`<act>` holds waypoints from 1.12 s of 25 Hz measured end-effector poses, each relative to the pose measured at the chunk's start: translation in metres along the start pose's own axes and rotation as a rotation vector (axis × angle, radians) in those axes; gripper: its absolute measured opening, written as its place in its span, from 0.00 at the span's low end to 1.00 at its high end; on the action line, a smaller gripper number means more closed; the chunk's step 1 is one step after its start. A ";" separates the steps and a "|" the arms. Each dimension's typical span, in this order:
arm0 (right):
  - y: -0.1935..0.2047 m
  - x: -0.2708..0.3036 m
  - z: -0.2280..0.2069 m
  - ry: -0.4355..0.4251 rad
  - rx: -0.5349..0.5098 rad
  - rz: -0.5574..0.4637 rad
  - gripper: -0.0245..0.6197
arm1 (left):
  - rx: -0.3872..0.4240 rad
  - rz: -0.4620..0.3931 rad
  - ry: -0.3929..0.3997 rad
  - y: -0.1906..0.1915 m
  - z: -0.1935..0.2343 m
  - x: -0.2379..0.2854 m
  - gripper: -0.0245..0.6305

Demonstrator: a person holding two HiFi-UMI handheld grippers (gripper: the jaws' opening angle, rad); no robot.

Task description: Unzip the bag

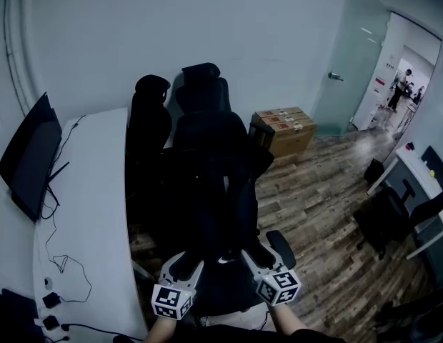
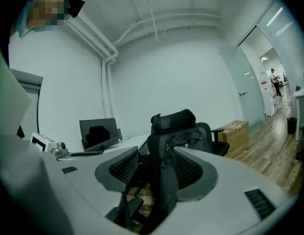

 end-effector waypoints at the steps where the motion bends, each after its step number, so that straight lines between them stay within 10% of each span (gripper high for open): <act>1: 0.001 0.007 -0.002 0.008 -0.002 0.007 0.36 | -0.003 0.009 0.004 0.002 0.007 0.005 0.33; 28: 0.035 0.181 -0.144 -0.036 -0.049 0.210 0.37 | -0.016 0.077 -0.207 0.066 0.131 0.202 0.41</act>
Point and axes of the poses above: the fingertips, and each gripper's own axes: x forward along the fingers, z to its left, y out of its underside, the point moved 6 cm from there along -x, backward along the fingers, and after that the axes turned 7 degrees about -z, right-handed, at the moved point
